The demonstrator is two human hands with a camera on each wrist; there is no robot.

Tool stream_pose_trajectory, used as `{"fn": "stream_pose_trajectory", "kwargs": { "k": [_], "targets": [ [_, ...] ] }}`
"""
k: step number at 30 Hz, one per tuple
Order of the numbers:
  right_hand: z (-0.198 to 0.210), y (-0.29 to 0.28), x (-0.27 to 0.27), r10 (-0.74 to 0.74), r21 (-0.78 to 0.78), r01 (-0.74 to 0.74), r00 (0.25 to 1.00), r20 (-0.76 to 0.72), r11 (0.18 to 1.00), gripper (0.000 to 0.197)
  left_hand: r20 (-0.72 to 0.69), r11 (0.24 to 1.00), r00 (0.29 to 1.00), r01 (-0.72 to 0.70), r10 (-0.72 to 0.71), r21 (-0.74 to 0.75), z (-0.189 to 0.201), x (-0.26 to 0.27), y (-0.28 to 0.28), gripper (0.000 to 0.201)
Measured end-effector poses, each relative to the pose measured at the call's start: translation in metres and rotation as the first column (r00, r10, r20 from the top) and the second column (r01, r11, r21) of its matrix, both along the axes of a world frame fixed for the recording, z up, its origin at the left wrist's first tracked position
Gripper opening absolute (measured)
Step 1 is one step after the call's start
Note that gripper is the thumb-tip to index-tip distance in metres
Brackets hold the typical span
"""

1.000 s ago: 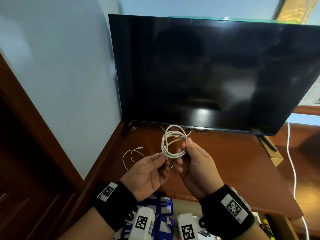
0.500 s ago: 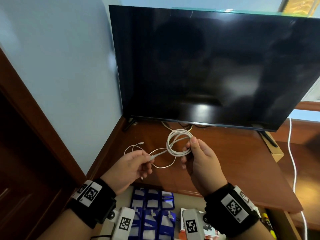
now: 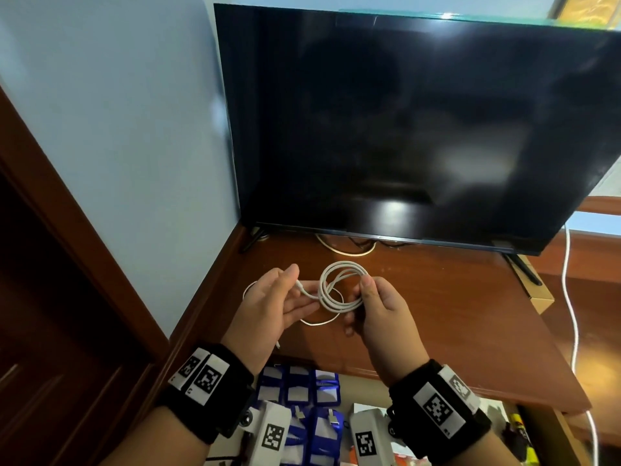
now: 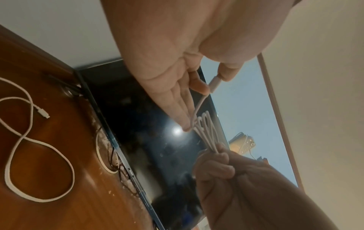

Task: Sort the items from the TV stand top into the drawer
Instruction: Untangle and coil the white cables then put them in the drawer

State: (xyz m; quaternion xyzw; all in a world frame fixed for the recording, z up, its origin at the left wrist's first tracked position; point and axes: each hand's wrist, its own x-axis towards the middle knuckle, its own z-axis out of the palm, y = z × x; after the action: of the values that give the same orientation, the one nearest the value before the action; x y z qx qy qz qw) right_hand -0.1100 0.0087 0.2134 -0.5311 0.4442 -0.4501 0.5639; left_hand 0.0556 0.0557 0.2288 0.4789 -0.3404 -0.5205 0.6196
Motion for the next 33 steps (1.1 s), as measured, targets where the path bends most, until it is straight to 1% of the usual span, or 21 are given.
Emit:
{"fn": "stream_pose_trajectory", "kwargs": {
  "k": [3,5,7,8,10,12,14,16,17,18,19,20,21,22,23,25,26,27,29,31,33],
  "targets": [
    [0.001,0.001,-0.002,-0.007,0.0,0.007,1.0,0.009,1.0,0.036,0.174,0.996,0.985,0.018,-0.001,-0.092,-0.003,0.0,0.005,0.043],
    [0.002,0.002,-0.002,-0.002,0.001,0.002,1.0,0.012,1.0,0.036,0.301,0.987,0.953,0.012,0.037,-0.159,-0.005,0.001,0.008,0.036],
    [0.003,0.003,-0.002,0.007,-0.01,-0.007,1.0,-0.005,1.0,0.036,0.436,0.974,0.892,-0.023,0.121,-0.224,-0.006,0.0,0.009,0.025],
    [0.003,0.004,-0.002,0.011,-0.017,-0.011,1.0,-0.015,1.0,0.037,0.481,0.966,0.859,-0.054,0.174,-0.252,-0.007,0.0,0.009,0.019],
    [0.004,0.005,0.0,0.019,-0.027,-0.02,0.999,-0.029,0.999,0.037,0.491,0.943,0.825,-0.138,0.278,-0.303,-0.006,-0.002,0.007,0.011],
    [0.005,0.006,0.0,0.025,-0.032,-0.027,0.999,-0.04,0.999,0.036,0.44,0.923,0.832,-0.199,0.337,-0.331,-0.003,-0.005,0.006,0.015],
    [0.006,0.007,-0.001,0.027,-0.051,-0.03,0.998,-0.062,0.998,0.036,0.416,0.916,0.842,-0.205,0.344,-0.344,0.0,-0.007,0.006,0.023],
    [0.007,0.007,-0.002,0.022,-0.091,-0.032,0.993,-0.118,0.995,0.036,0.466,0.909,0.817,-0.159,0.341,-0.386,0.003,-0.008,0.009,0.024],
    [0.008,0.007,-0.003,0.02,-0.116,-0.038,0.989,-0.149,0.993,0.036,0.52,0.904,0.784,-0.118,0.339,-0.411,0.006,-0.006,0.009,0.023],
    [0.008,0.007,-0.004,0.021,-0.141,-0.046,0.984,-0.178,0.989,0.035,0.596,0.9,0.729,-0.064,0.338,-0.431,0.007,-0.004,0.009,0.021],
    [0.008,0.007,-0.004,0.023,-0.164,-0.057,0.979,-0.202,0.985,0.034,0.676,0.9,0.659,-0.004,0.331,-0.436,0.008,-0.002,0.007,0.02],
    [0.008,0.007,-0.005,0.026,-0.184,-0.068,0.974,-0.223,0.981,0.034,0.74,0.907,0.595,0.044,0.313,-0.419,0.006,0.0,0.005,0.019],
    [0.008,0.007,-0.006,0.028,-0.198,-0.077,0.97,-0.242,0.977,0.033,0.778,0.922,0.563,0.065,0.281,-0.381,0.004,0.001,0.002,0.019],
    [0.008,0.007,-0.006,0.031,-0.207,-0.086,0.966,-0.255,0.975,0.033,0.785,0.941,0.572,0.064,0.239,-0.333,0.003,0.002,-0.002,0.019],
    [0.008,0.007,-0.007,0.038,-0.211,-0.096,0.964,-0.264,0.973,0.032,0.768,0.96,0.614,0.057,0.184,-0.275,0.002,0.003,-0.004,0.019],
    [0.007,0.008,-0.008,0.065,-0.212,-0.128,0.957,-0.283,0.969,0.03,0.701,0.989,0.713,0.083,0.028,-0.124,0.002,0.004,-0.009,0.017],
    [0.006,0.008,-0.008,0.08,-0.209,-0.146,0.953,-0.293,0.967,0.029,0.683,0.993,0.73,0.106,-0.039,-0.057,0.002,0.005,-0.01,0.016],
    [0.005,0.009,-0.009,0.095,-0.206,-0.161,0.95,-0.298,0.965,0.028,0.678,0.993,0.73,0.117,-0.083,-0.005,0.001,0.007,-0.012,0.016],
    [0.003,0.009,-0.01,0.121,-0.195,-0.18,0.951,-0.284,0.964,0.027,0.662,0.992,0.74,0.113,-0.118,0.05,-0.001,0.007,-0.013,0.019],
    [0.002,0.008,-0.013,0.147,-0.175,-0.195,0.955,-0.257,0.965,0.027,0.612,0.993,0.783,0.097,-0.114,0.061,-0.004,0.004,-0.015,0.026],
    [0.001,0.007,-0.015,0.168,-0.164,-0.211,0.956,-0.242,0.963,0.028,0.56,0.997,0.824,0.057,-0.081,0.061,-0.007,-0.001,-0.017,0.034]
  ]
}}
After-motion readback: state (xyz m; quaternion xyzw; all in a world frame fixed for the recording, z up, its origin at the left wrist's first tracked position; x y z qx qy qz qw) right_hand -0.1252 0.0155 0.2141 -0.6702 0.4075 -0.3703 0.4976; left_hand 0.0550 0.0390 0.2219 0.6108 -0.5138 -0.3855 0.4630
